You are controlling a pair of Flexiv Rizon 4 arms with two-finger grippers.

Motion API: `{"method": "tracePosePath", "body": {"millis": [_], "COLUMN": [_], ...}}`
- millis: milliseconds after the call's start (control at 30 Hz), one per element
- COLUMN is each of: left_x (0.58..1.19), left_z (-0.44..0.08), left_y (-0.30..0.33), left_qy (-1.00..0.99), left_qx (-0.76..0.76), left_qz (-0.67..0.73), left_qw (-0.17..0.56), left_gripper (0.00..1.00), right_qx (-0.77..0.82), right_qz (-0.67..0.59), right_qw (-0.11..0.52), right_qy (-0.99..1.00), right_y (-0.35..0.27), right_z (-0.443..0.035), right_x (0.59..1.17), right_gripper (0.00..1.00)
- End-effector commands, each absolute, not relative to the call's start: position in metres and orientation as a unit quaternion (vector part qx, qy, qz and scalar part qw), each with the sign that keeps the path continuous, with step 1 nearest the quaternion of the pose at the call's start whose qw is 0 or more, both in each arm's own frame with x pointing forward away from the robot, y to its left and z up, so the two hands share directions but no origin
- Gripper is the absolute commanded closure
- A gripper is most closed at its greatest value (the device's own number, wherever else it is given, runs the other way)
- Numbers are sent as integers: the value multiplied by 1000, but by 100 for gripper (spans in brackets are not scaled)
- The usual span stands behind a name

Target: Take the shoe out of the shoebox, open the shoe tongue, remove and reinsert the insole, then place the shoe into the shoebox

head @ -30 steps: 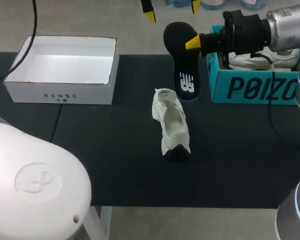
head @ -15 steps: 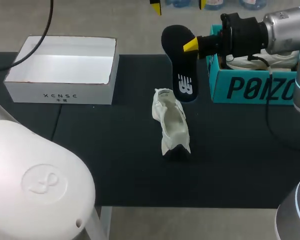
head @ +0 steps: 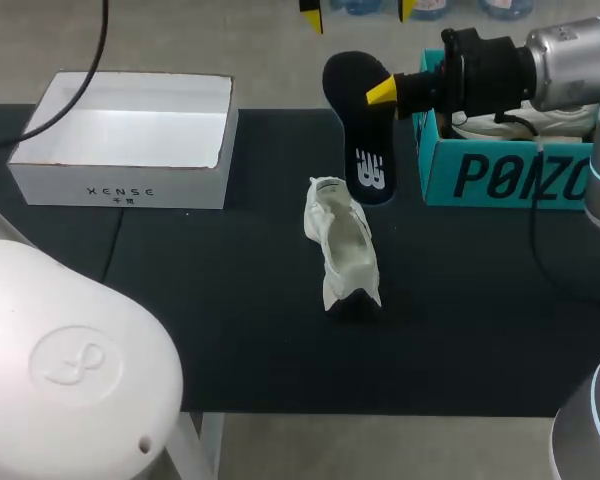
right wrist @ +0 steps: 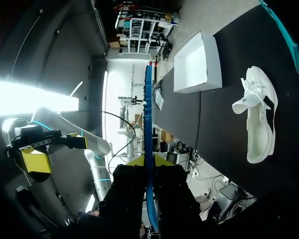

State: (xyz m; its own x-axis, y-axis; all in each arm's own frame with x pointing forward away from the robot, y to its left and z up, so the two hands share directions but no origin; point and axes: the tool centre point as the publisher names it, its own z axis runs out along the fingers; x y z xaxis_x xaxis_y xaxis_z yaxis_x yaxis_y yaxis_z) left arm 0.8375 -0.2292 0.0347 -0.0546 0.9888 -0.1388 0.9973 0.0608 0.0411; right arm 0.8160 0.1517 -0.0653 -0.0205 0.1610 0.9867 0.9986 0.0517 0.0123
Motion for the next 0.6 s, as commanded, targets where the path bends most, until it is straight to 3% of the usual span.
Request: {"method": "tracePosePath", "body": {"millis": [33, 200, 600], "left_x": [837, 836, 823], "left_z": [33, 34, 19], "left_y": [-228, -227, -191], "left_qy": [724, 715, 698], "left_qx": [685, 688, 613], "left_qz": [-37, -59, -214], "left_qw": [72, 110, 301], "left_gripper": [0, 0, 0], "right_qx": [-522, -523, -532], "right_qz": [-448, -447, -469], "right_qw": [467, 465, 445], "right_qy": [-556, -557, -546], "right_y": [152, 149, 120], "right_z": [-66, -65, -44], "right_x": [816, 817, 826], "right_gripper": [100, 100, 100]}}
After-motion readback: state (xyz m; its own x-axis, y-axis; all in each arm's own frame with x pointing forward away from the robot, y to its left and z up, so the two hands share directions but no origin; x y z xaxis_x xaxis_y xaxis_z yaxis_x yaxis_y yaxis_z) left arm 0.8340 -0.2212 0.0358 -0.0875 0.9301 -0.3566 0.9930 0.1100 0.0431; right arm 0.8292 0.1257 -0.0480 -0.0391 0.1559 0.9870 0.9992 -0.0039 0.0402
